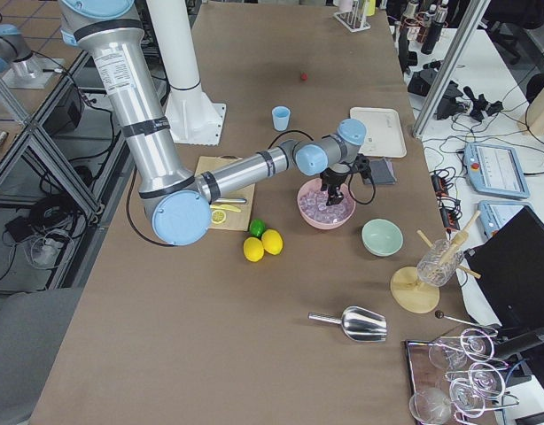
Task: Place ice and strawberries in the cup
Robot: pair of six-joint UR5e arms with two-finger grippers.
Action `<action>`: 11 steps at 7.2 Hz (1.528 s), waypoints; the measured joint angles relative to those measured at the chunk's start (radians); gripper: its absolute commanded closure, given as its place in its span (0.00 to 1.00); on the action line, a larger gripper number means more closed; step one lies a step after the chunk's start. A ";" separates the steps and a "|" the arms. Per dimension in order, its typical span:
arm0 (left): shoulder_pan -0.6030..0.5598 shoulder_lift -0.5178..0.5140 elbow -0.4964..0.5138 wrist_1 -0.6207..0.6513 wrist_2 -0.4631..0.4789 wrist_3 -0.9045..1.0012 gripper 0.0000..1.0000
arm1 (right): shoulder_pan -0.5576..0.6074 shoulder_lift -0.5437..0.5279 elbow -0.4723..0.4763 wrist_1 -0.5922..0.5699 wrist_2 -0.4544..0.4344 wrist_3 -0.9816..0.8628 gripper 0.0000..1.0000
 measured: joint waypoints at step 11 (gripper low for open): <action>0.000 -0.008 0.012 -0.001 -0.001 0.001 0.02 | -0.036 0.000 -0.020 0.002 -0.037 0.041 0.20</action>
